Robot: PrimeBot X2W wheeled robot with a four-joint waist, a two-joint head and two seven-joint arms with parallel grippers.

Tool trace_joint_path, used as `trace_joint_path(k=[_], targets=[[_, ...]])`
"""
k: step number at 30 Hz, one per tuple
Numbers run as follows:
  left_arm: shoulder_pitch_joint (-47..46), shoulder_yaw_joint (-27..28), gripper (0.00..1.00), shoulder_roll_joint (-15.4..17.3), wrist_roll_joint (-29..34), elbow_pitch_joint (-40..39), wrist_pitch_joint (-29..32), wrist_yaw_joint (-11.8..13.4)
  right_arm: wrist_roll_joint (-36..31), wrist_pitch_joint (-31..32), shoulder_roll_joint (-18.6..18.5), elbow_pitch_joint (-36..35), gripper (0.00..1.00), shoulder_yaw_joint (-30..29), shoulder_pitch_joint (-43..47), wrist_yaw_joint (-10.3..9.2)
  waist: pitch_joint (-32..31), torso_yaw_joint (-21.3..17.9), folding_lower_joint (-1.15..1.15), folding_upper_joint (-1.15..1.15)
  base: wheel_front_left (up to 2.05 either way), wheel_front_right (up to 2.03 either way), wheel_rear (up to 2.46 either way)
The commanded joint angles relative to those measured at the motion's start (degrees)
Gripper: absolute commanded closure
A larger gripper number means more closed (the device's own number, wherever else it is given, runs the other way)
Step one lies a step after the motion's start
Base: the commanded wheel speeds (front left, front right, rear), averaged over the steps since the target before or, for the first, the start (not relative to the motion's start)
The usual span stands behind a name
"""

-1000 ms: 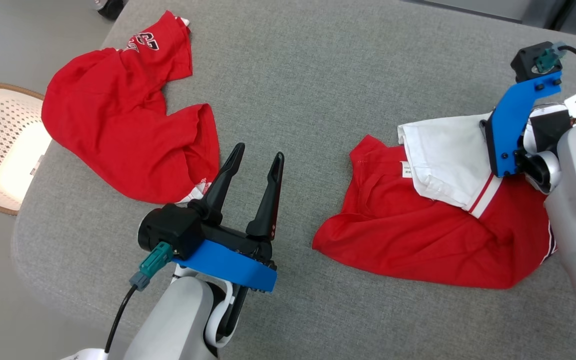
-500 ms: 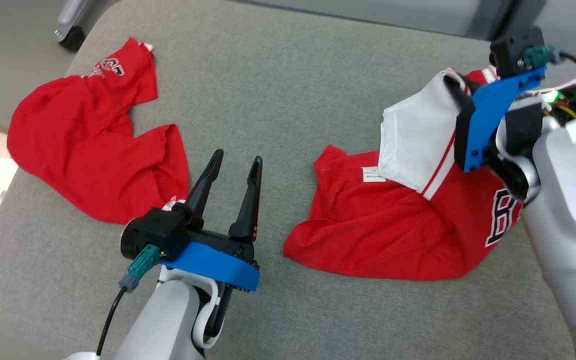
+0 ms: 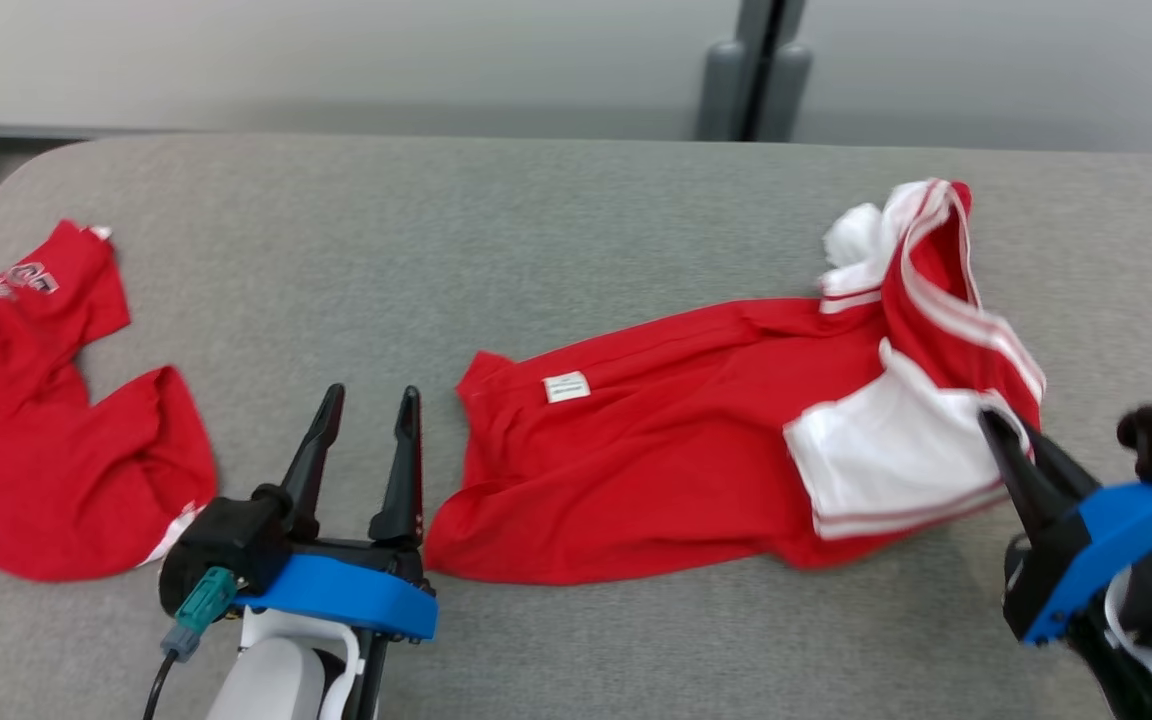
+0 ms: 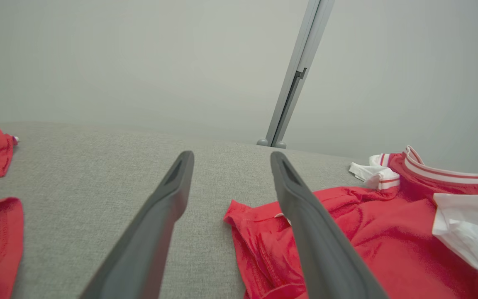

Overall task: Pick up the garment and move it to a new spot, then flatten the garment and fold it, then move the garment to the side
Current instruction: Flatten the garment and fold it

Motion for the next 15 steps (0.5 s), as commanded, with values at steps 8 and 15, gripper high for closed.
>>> trace_joint_path(k=[8, 15], targets=[[3.01, 3.30, 0.00, 0.77, 1.03, -1.22, -0.17, -0.05, -3.77, -0.79, 4.05, 2.60, 1.00, -5.19, 10.01, 0.02, -3.99, -5.94, 0.00, 0.00, 0.00, 0.00, 0.00], [4.44, 3.57, 0.00, 0.47, 1.25, -1.18, -0.17, -0.17, -5.79, 2.09, 6.55, 6.58, 0.00, -11.20, 13.17, 0.03, -4.89, -4.88, 0.00, 0.00, 0.00, 0.00, 0.00]])
